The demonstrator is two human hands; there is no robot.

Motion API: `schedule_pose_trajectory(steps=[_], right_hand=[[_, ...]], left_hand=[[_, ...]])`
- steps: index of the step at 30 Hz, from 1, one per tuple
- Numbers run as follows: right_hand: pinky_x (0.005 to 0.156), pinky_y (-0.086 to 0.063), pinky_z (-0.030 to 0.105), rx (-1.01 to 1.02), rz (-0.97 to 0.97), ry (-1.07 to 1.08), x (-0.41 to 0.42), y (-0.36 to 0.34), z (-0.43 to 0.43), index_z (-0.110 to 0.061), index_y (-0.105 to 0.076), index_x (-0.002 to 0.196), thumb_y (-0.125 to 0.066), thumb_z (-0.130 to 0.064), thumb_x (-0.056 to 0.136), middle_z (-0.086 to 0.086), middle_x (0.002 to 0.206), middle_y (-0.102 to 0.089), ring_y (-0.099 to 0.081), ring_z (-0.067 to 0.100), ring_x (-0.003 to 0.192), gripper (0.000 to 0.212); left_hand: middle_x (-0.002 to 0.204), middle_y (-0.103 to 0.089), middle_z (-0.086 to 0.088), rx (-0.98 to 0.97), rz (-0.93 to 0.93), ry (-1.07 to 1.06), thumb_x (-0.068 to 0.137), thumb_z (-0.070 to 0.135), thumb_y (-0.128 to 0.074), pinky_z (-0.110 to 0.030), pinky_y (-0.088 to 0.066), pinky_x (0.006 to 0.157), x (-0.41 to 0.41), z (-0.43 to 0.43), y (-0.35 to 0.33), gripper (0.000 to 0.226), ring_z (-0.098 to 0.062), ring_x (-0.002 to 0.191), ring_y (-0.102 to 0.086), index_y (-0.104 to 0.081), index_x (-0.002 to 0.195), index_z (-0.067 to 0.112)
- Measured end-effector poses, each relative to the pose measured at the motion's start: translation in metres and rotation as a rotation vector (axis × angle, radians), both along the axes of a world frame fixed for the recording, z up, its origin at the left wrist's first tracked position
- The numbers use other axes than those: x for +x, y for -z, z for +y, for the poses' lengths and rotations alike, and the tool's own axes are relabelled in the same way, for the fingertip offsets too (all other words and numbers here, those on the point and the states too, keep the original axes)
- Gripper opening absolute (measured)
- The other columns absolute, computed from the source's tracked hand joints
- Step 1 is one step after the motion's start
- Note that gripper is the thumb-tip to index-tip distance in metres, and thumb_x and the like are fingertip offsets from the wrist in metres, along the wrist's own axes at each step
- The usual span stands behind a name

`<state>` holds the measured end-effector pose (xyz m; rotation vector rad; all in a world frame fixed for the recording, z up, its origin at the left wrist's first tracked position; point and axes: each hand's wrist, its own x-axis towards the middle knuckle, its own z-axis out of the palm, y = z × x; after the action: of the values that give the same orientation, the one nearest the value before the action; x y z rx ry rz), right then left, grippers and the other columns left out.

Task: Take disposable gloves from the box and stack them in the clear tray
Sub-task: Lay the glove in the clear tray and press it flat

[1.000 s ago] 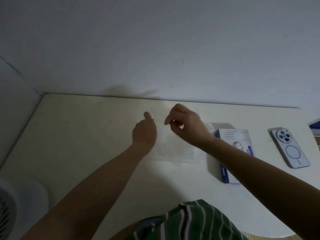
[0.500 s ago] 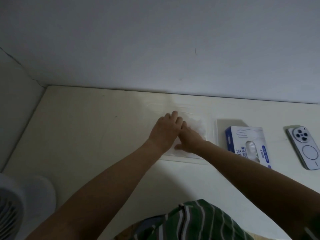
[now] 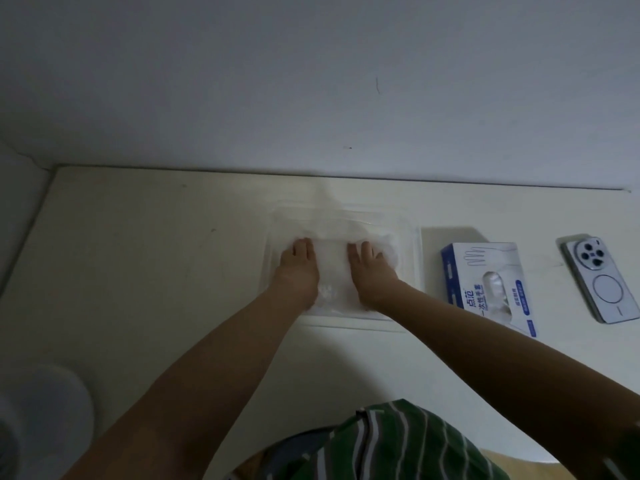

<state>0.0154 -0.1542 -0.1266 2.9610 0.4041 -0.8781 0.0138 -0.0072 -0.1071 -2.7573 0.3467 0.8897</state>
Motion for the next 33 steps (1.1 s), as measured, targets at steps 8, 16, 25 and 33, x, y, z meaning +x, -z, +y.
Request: schedule_pose_trajectory(steps=[8, 16, 25, 33], right_hand=[[0.101, -0.042, 0.036, 0.098, 0.038, -0.033, 0.0, -0.037, -0.004, 0.001, -0.014, 0.15, -0.072, -0.011, 0.082, 0.025, 0.143, -0.031, -0.046, 0.038, 0.125, 0.09], [0.079, -0.053, 0.033, 0.577, -0.367, 0.091, 0.009, -0.124, -0.073, -0.017, -0.069, 0.106, -0.06, -0.02, 0.091, 0.001, 0.096, -0.068, -0.061, 0.014, 0.08, 0.018], [0.08, -0.055, 0.031, 0.328, -0.212, 0.404, -0.048, -0.076, -0.22, -0.02, -0.07, 0.104, -0.062, -0.014, 0.09, 0.003, 0.101, -0.069, -0.064, 0.015, 0.083, 0.018], [0.071, -0.044, 0.03, 0.225, -0.27, 0.324, -0.071, -0.032, -0.231, -0.024, -0.066, 0.118, -0.063, -0.036, 0.09, 0.006, 0.105, -0.053, -0.061, 0.028, 0.087, 0.031]], left_hand=[[0.149, -0.015, -0.03, -0.161, 0.08, -0.264, 0.087, 0.025, -0.068, -0.037, -0.037, 0.104, 0.005, -0.005, -0.024, 0.097, -0.041, 0.131, -0.039, -0.002, 0.149, -0.007], [0.101, -0.058, -0.005, -0.532, -0.475, -0.215, 0.092, 0.019, -0.053, -0.034, -0.05, 0.073, 0.005, -0.06, -0.083, 0.014, -0.023, 0.084, -0.059, -0.058, 0.103, 0.014], [0.094, -0.066, -0.002, -0.823, -0.218, -0.012, 0.089, 0.022, -0.06, -0.03, -0.045, 0.068, -0.026, -0.202, -0.08, 0.018, -0.021, 0.082, -0.062, -0.058, 0.106, 0.016], [0.121, -0.056, -0.012, -0.642, 0.033, -0.098, 0.078, 0.036, -0.076, -0.041, -0.05, 0.086, -0.045, -0.231, -0.023, 0.071, -0.033, 0.103, -0.059, -0.033, 0.129, 0.01]])
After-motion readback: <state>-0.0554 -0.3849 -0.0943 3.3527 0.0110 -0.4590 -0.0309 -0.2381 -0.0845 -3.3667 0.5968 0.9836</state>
